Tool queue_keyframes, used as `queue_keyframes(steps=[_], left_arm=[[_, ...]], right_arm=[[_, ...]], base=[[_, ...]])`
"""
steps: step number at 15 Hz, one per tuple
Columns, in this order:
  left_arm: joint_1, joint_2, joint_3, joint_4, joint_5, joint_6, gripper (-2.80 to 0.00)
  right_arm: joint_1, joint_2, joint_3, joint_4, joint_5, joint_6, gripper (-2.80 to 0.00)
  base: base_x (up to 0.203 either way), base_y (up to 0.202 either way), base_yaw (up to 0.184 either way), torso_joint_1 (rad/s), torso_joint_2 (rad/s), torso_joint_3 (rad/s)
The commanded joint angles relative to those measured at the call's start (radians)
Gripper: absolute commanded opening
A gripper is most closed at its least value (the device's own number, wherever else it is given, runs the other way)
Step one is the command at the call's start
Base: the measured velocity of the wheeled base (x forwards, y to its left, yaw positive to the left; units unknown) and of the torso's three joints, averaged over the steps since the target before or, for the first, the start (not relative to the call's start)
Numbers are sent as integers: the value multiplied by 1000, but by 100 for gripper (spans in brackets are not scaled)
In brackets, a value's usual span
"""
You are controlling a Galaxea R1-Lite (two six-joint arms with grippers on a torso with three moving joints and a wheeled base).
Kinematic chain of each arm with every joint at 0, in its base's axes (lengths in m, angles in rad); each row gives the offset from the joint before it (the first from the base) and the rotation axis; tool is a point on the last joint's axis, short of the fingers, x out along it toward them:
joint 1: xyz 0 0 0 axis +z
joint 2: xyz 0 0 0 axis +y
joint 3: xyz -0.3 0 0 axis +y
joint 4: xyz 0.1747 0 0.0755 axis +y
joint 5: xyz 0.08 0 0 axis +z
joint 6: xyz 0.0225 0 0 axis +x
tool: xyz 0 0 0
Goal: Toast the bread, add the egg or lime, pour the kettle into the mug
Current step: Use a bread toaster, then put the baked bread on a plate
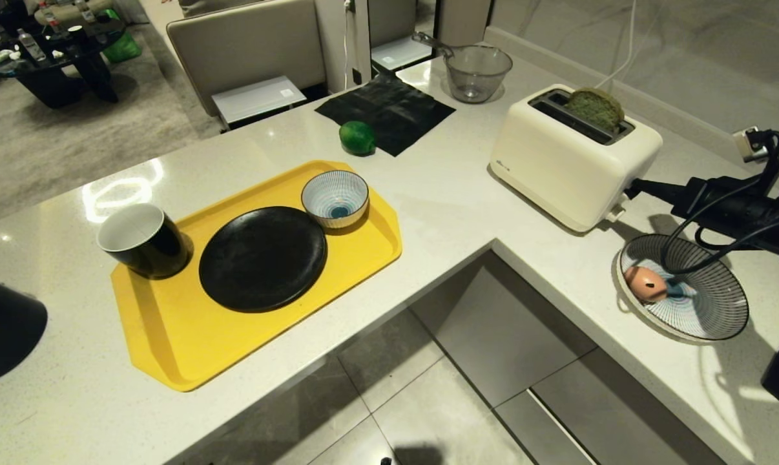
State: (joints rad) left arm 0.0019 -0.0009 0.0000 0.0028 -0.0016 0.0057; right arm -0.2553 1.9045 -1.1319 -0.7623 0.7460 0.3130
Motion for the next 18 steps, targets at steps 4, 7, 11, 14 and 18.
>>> queue_keyframes(steps=[4, 7, 11, 14, 18], left_arm=[[0, -1, 0, 0, 0, 0, -280], [1, -1, 0, 0, 0, 0, -280], [0, -1, 0, 0, 0, 0, -280], [0, -1, 0, 0, 0, 0, -280], [1, -1, 0, 0, 0, 0, -280]], right_arm=[[-9, -115, 34, -3, 4, 2, -280], [-13, -249, 101, -2, 4, 2, -280], [-13, -451, 177, 39, 2, 1, -280], [-13, -610, 178, 184, -38, -25, -280], [28, -674, 83, 689, -498, -247, -280]], base=[[0, 0, 0, 0, 0, 0], [0, 0, 0, 0, 0, 0], [0, 0, 0, 0, 0, 0], [0, 0, 0, 0, 0, 0], [0, 0, 0, 0, 0, 0]])
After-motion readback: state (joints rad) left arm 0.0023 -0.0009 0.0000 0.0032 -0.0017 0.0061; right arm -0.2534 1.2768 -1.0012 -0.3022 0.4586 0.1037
